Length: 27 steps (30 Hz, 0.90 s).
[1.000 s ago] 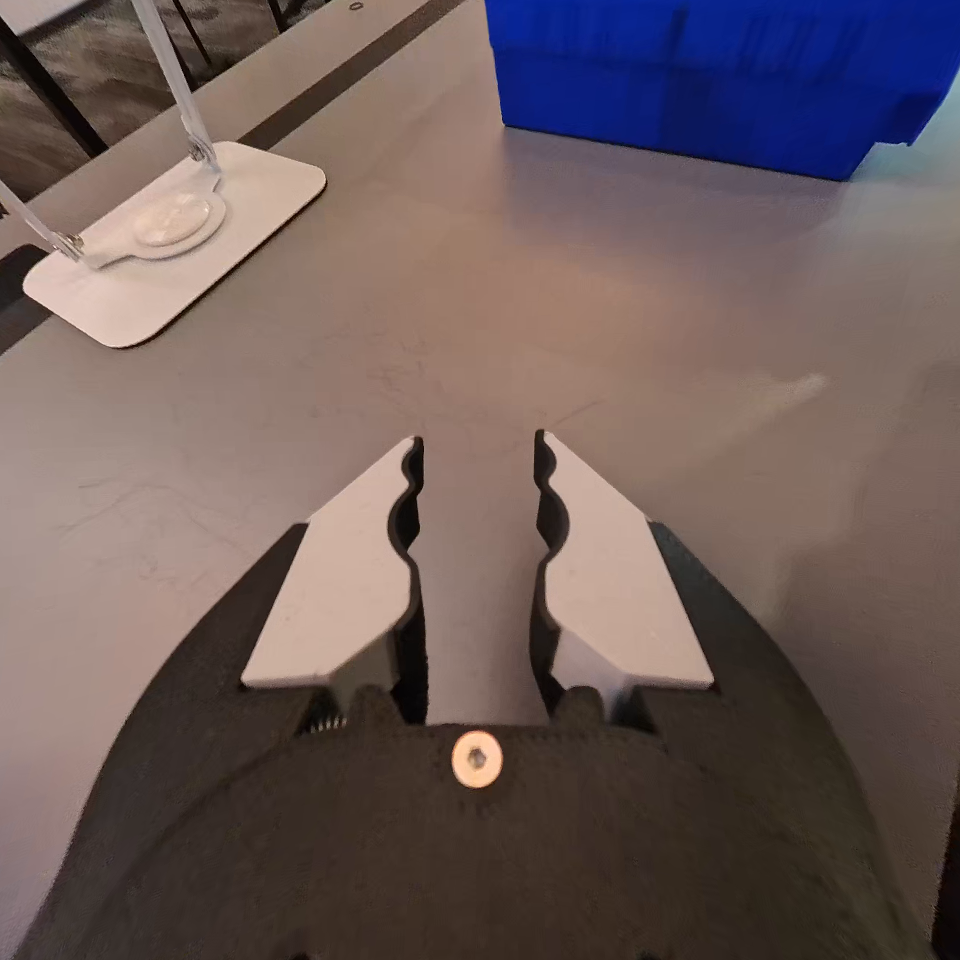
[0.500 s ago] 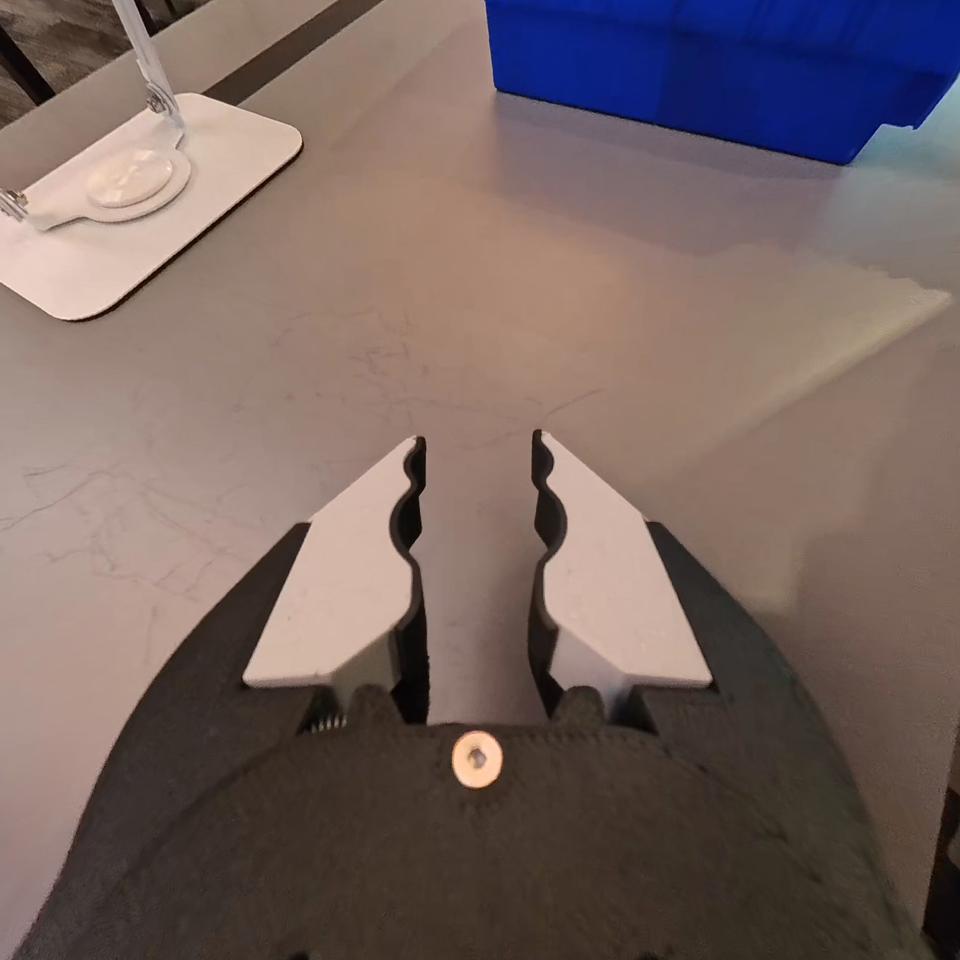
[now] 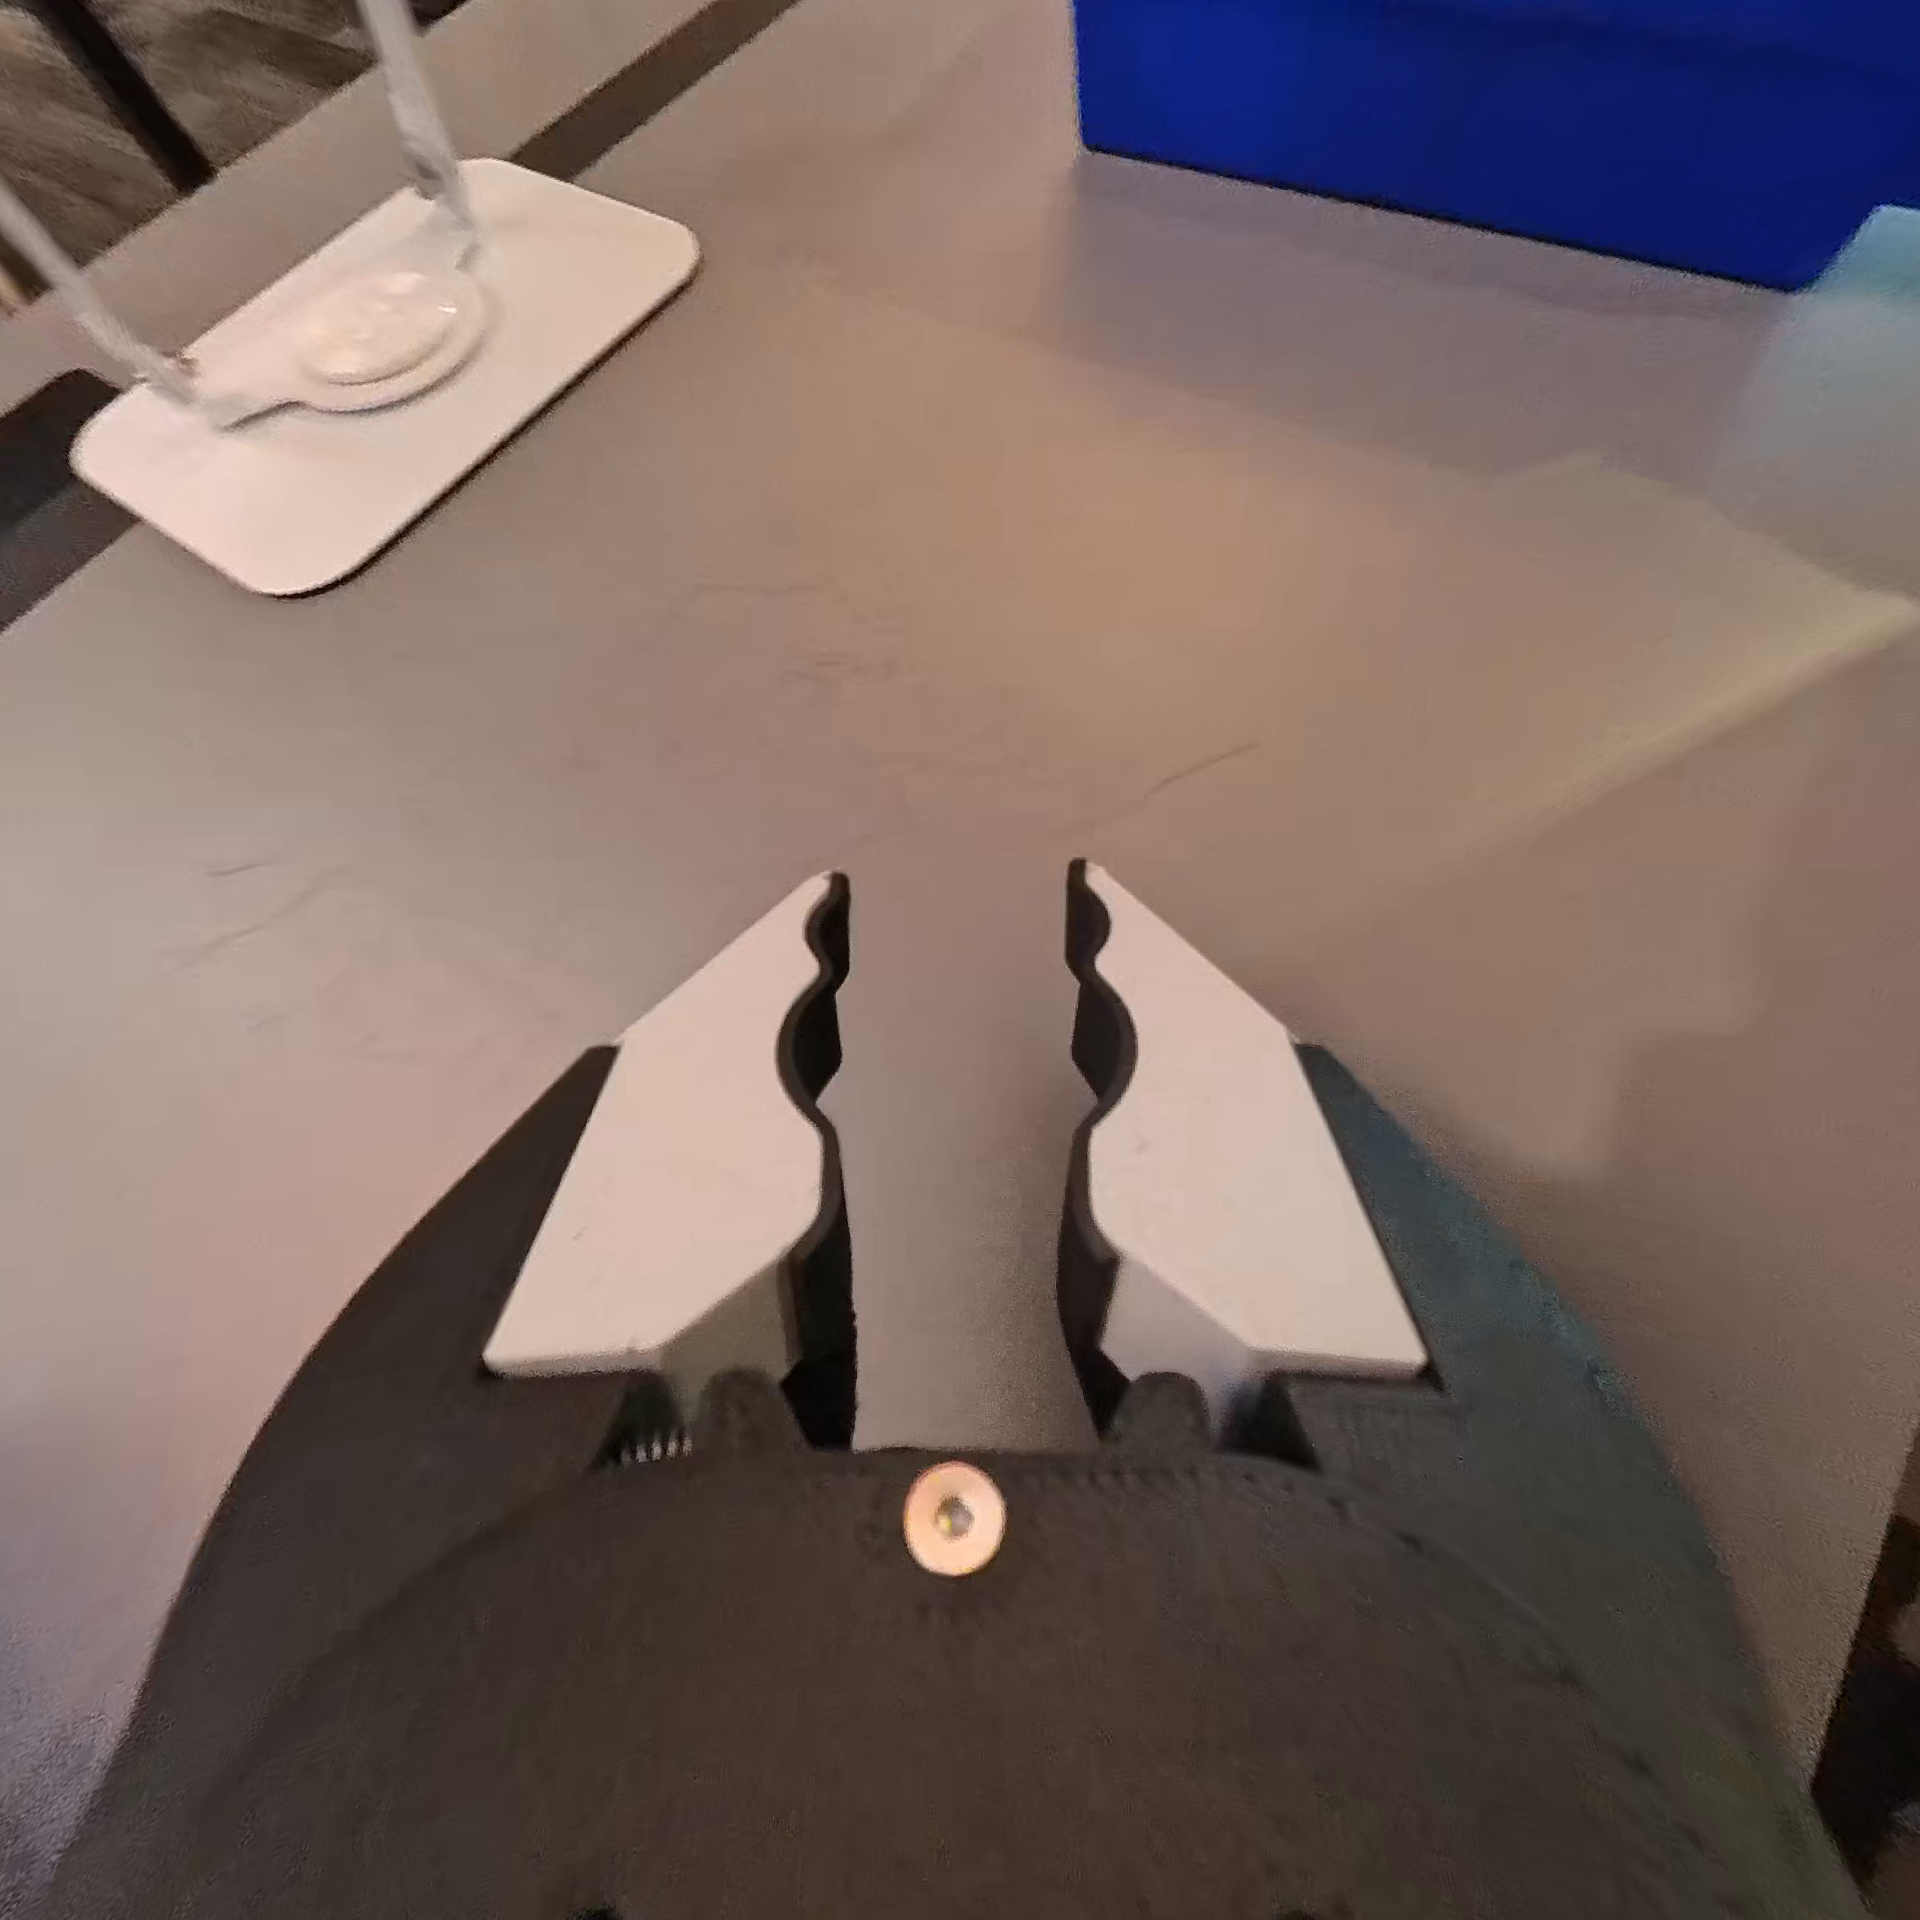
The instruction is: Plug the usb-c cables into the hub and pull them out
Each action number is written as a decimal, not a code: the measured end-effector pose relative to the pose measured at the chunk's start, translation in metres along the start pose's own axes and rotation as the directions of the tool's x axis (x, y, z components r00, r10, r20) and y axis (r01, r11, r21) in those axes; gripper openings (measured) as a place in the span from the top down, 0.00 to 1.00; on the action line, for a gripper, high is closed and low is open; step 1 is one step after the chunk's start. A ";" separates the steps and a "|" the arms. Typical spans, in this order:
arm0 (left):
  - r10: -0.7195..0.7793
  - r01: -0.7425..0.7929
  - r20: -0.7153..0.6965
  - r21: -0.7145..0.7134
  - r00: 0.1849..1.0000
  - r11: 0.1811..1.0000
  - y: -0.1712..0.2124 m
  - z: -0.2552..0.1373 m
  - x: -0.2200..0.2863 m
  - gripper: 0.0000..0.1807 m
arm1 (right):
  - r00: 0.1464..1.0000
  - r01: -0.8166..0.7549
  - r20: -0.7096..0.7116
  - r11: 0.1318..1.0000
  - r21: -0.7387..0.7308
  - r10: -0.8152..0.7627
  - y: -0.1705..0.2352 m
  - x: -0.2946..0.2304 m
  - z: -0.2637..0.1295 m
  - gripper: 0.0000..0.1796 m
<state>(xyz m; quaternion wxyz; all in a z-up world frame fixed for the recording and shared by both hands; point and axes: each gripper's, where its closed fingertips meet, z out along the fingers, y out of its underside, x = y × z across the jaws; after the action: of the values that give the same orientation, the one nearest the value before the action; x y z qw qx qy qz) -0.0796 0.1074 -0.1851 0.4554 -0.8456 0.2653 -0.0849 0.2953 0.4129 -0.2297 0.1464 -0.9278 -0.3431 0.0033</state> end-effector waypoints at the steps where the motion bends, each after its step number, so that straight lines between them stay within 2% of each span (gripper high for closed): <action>1: -0.015 0.015 0.014 0.009 1.000 1.000 -0.001 -0.005 -0.006 0.78 | 0.999 0.027 -0.031 0.998 -0.065 -0.029 0.005 0.001 0.003 0.86; 4: -0.051 0.049 0.059 0.036 0.997 0.998 -0.009 -0.025 -0.027 0.77 | 0.986 0.120 -0.109 0.990 -0.075 -0.128 -0.003 0.000 -0.002 0.79; 6: -0.038 0.034 0.129 0.037 0.991 0.999 -0.016 -0.044 -0.047 0.77 | 0.982 0.131 -0.127 0.990 -0.060 -0.137 -0.006 -0.003 -0.011 0.74; 8: -0.021 0.012 0.196 0.045 0.980 0.999 -0.025 -0.068 -0.068 0.77 | 0.979 0.134 -0.155 0.991 -0.008 -0.134 -0.011 -0.006 -0.027 0.73; 11: -0.017 0.026 0.389 -0.018 0.921 0.999 -0.025 -0.117 -0.126 0.80 | 0.970 0.157 -0.207 0.979 0.133 -0.128 -0.024 -0.019 -0.067 0.73; 14: -0.123 0.208 0.547 -0.097 0.828 0.973 0.001 -0.171 -0.198 0.81 | 0.962 0.210 -0.231 0.934 0.289 -0.144 -0.036 -0.052 -0.111 0.77; 17: -0.208 0.371 0.613 -0.150 0.762 0.916 0.041 -0.206 -0.256 0.80 | 0.953 0.277 -0.237 0.862 0.425 -0.190 -0.047 -0.094 -0.145 0.80; 19: -0.273 0.487 0.627 -0.195 0.729 0.852 0.075 -0.217 -0.283 0.78 | 0.955 0.294 -0.189 0.816 0.498 -0.229 -0.051 -0.126 -0.157 0.81; 23: -0.454 0.688 0.625 -0.191 0.635 0.700 0.129 -0.229 -0.316 0.70 | 0.940 0.337 -0.152 0.756 0.562 -0.306 -0.051 -0.176 -0.166 0.82; 27: -0.620 0.827 0.587 -0.167 0.520 0.536 0.163 -0.226 -0.329 0.61 | 0.920 0.356 -0.095 0.709 0.609 -0.380 -0.053 -0.218 -0.165 0.83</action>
<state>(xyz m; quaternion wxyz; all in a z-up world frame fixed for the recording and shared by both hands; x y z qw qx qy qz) -0.5052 0.0442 -0.1567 0.2254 -0.9472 -0.2278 -0.0091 0.1129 0.2679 -0.0780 0.4315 -0.7414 -0.5035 0.1029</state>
